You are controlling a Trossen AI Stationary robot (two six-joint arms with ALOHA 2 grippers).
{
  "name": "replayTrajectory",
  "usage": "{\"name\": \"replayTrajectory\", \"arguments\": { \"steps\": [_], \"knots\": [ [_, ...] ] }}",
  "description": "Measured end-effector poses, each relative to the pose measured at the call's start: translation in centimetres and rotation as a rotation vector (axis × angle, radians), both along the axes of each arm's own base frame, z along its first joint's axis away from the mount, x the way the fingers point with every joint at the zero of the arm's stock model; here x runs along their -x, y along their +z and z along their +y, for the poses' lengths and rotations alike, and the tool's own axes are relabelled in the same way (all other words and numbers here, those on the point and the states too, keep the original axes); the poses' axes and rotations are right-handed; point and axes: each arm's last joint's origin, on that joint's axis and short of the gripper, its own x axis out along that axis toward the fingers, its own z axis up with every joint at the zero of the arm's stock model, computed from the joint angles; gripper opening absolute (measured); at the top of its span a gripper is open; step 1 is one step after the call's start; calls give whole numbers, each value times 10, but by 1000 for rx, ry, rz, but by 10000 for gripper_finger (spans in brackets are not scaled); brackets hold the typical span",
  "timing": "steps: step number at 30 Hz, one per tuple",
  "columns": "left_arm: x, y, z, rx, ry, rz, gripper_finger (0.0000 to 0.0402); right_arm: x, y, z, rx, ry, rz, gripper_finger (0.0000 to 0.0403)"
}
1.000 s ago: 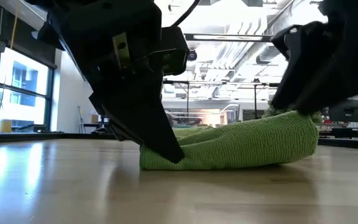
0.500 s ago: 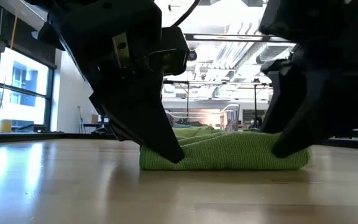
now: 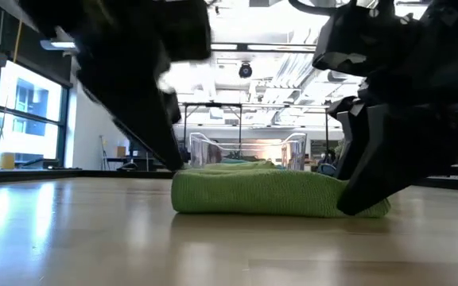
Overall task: Roll microfiber towels into tight, uniform cylinder then place into a basket
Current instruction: Roll the green microfiber cloth
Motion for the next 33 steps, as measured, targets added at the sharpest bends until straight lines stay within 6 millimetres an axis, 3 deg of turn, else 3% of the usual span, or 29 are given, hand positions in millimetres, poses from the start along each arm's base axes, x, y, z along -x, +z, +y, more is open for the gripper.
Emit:
{"name": "replayTrajectory", "arguments": {
  "steps": [5,13,20,25,33],
  "knots": [
    [8,18,-19,-120,-95,-101,121,-4,0,-6,-63,-18,29,12],
    [17,15,-49,-502,-105,-212,122,-20,1,-26,-309,-34,114,9],
    [13,-4,-60,-478,-145,-214,142,-30,2,-35,-465,54,138,5],
    [8,-22,-63,-471,-166,-188,163,-33,1,-44,-502,20,150,5],
    [3,-27,-59,-592,-171,-183,172,-36,2,-46,-538,28,148,7]
  ]
}}
